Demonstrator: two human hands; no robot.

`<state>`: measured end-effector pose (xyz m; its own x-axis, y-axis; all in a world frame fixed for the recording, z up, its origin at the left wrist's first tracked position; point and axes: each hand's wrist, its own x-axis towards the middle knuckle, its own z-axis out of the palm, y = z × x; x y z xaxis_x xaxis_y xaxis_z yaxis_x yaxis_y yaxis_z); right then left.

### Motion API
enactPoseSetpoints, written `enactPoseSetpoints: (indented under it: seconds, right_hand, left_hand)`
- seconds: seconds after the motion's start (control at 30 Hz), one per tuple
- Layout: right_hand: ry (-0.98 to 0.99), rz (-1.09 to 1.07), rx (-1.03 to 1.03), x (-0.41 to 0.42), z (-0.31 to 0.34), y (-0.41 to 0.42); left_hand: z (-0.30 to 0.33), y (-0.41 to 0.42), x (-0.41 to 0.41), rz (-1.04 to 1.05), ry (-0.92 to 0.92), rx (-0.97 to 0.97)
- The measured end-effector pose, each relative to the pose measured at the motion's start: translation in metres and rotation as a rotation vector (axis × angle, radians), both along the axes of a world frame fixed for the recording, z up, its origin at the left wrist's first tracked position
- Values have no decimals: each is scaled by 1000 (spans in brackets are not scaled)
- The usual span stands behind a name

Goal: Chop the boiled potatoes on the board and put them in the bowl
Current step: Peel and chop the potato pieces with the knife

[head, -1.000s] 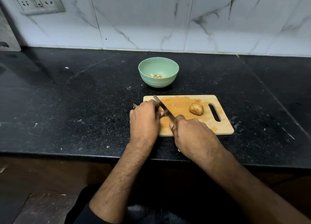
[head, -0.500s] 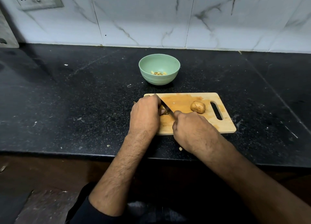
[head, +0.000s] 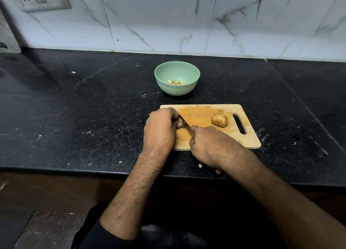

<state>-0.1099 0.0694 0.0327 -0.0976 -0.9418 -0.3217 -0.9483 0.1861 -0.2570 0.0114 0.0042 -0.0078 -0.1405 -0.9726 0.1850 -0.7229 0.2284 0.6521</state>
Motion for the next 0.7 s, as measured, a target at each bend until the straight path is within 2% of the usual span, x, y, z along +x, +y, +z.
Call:
enactPoseSetpoints:
  seconds: [0.17, 0.33, 0.47, 0.6, 0.7]
  right_hand:
    - [-5, 37, 59, -9, 5, 27]
    - [-40, -42, 97, -11, 9, 30]
    - [-40, -42, 46, -10, 19, 38]
    - [-1, -19, -148, -9, 23, 32]
    - [15, 3, -145, -4, 16, 22]
  left_hand:
    - [-9, -1, 2, 14, 75, -15]
    - [-13, 3, 1, 26, 141, -45]
    - [-15, 6, 1, 21, 134, -88]
    - [-18, 3, 1, 20, 141, -96]
    - [-18, 3, 2, 18, 142, -84]
